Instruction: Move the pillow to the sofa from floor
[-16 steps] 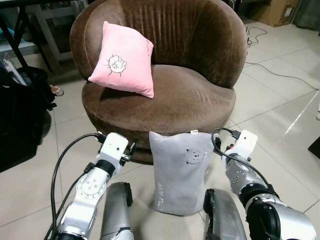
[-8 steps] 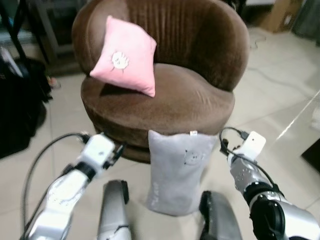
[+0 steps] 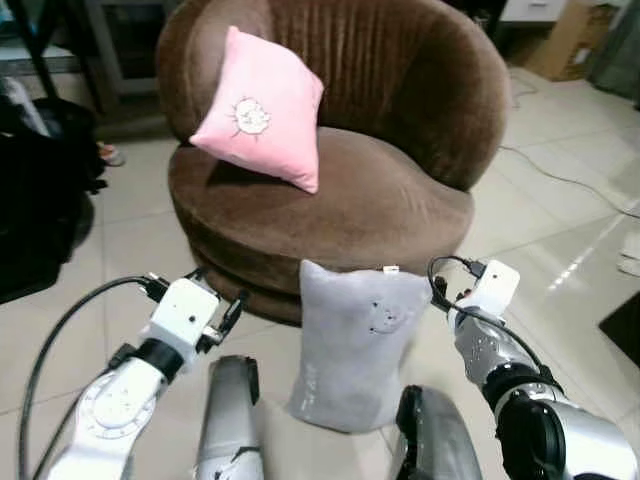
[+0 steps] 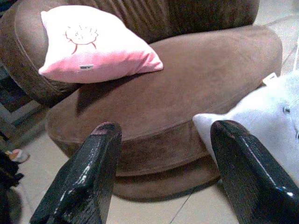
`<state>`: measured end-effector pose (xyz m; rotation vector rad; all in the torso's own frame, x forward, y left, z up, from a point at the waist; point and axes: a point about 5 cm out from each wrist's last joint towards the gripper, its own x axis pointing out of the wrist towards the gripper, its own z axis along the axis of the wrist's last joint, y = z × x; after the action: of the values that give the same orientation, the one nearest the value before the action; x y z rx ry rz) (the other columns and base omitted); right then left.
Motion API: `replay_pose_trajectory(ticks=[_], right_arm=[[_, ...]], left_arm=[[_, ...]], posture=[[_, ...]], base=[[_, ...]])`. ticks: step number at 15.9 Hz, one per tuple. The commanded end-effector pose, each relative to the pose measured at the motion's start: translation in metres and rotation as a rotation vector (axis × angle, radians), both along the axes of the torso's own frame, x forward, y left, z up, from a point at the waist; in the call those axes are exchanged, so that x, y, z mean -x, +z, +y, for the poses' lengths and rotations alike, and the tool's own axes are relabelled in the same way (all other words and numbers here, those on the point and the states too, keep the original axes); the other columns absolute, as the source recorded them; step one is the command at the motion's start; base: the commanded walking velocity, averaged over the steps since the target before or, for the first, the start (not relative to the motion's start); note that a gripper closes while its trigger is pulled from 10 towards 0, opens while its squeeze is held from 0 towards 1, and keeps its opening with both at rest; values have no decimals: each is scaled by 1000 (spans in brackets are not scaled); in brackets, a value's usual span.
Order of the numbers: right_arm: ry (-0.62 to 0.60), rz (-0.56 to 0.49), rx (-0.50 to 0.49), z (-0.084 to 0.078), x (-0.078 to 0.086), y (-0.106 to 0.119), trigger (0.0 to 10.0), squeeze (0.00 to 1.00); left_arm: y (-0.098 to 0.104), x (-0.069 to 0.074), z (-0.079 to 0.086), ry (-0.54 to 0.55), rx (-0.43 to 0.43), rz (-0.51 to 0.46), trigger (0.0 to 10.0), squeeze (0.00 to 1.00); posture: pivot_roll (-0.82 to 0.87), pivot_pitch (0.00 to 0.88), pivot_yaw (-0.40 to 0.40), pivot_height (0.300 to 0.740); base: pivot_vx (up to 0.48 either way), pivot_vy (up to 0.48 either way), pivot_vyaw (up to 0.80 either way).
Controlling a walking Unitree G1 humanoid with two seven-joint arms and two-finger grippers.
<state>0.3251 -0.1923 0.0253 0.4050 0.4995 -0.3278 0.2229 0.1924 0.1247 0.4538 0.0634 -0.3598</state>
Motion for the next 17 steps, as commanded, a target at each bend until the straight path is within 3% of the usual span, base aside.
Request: replay_pose_trajectory(ticks=[1, 2, 6, 10, 14, 17], right_arm=[[-9, 5, -17, -6, -2, 2, 10000, 1000], [-10, 3, -27, -7, -2, 3, 10000, 1000], [-100, -43, -123, -11, -12, 15, 10000, 1000], [-186, -73, -216, -19, -18, 25, 10000, 1000], [-254, -73, -260, -26, -18, 27, 10000, 1000], [-271, -76, -264, -28, -20, 31, 10000, 1000]], left_arm=[[10, 2, 7, -1, -11, -9, 10000, 0], [13, 5, 10, -9, -9, 0, 10000, 0], [23, 26, 6, -211, 44, 123, 10000, 0], [31, 41, 1, -333, 66, 228, 10000, 0], [39, 50, 3, -343, 39, 258, 10000, 0], [60, 51, 11, -280, -25, 223, 10000, 0]], posture=[[477, 5, -82, 494], [481, 10, -75, 494], [491, 59, -11, 494], [526, 104, -8, 494], [585, 149, -10, 494], [684, 178, 33, 494]], base=[[0, 0, 0], [0, 0, 0], [0, 0, 0], [0, 0, 0], [0, 0, 0], [0, 0, 0]])
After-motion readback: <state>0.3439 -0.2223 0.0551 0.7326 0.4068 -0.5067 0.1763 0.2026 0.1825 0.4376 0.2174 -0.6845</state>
